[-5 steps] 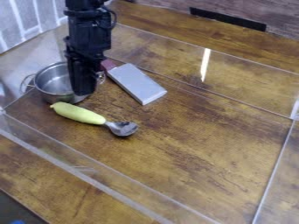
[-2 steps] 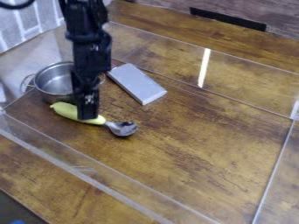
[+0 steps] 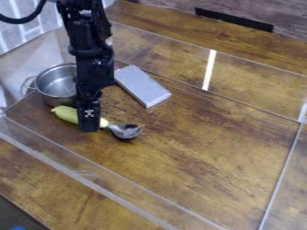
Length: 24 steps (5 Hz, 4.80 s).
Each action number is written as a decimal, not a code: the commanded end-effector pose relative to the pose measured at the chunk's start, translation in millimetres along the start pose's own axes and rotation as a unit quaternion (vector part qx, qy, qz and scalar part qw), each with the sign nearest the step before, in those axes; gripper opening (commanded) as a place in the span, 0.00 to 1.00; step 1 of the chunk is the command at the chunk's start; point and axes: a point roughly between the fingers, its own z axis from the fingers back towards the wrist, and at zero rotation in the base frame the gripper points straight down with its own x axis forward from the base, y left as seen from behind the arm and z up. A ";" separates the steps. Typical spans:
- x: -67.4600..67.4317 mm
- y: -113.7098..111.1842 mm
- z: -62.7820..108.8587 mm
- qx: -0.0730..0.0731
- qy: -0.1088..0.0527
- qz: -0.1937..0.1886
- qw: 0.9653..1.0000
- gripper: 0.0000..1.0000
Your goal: Move the toy knife to the right side of the table
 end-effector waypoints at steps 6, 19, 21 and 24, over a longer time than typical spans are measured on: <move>14.1 -3.7 -20.6 -0.010 -0.016 -0.042 0.999 0.00; 22.8 -4.7 52.7 0.020 -0.009 -0.050 0.999 0.00; 41.4 -13.5 86.1 0.044 -0.003 -0.054 0.998 0.00; 54.2 -22.1 107.6 0.061 -0.002 -0.060 0.996 0.00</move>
